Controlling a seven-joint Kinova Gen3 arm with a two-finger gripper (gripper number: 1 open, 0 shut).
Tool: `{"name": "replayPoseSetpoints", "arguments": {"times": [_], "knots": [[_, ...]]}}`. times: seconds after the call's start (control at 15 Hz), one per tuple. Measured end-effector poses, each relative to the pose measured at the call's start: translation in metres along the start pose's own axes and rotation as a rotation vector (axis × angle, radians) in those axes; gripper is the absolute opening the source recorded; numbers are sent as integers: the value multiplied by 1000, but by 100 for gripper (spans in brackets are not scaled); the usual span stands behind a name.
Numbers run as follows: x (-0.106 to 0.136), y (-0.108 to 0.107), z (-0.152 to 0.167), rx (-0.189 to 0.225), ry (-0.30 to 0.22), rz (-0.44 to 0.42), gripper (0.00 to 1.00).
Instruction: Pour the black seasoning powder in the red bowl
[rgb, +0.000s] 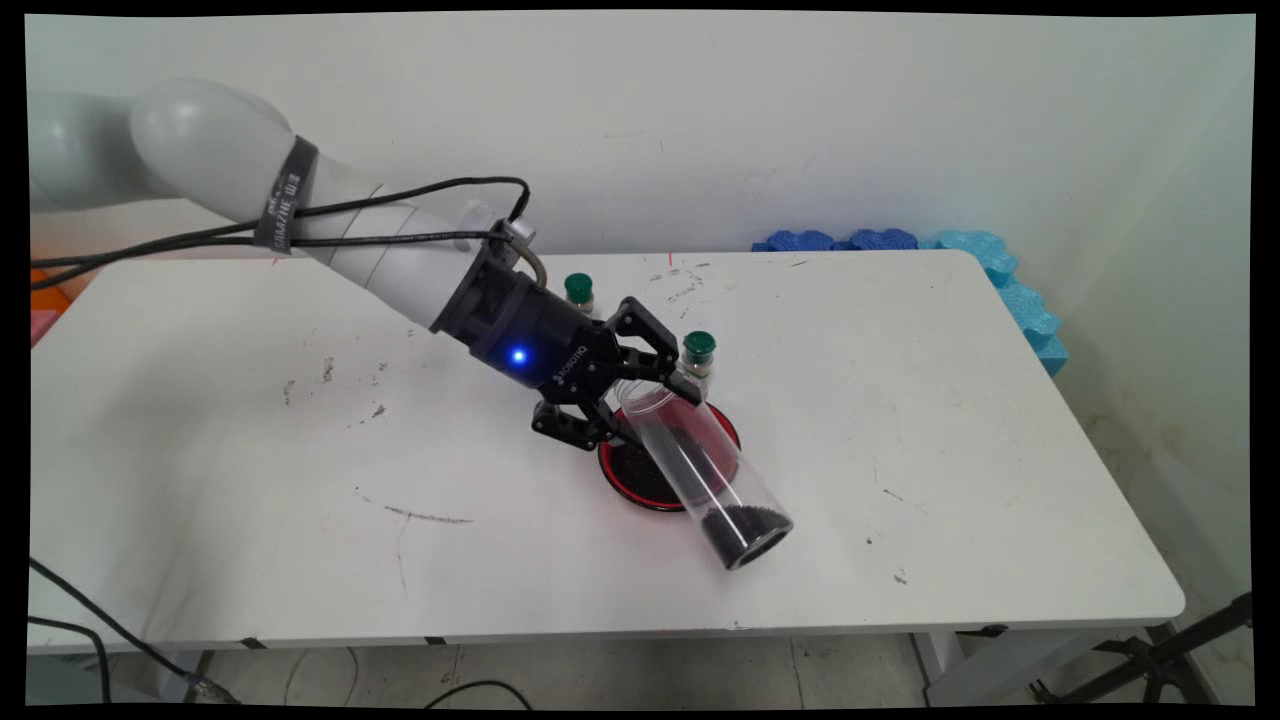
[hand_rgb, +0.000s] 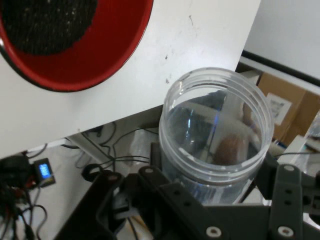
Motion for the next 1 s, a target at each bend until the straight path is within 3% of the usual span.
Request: {"name": "replayPoseSetpoints", "arguments": {"times": [0.53, 1.0], "knots": [[2, -3, 6, -47, -13, -254, 0], [2, -6, 10, -89, -34, -401, 0]]}}
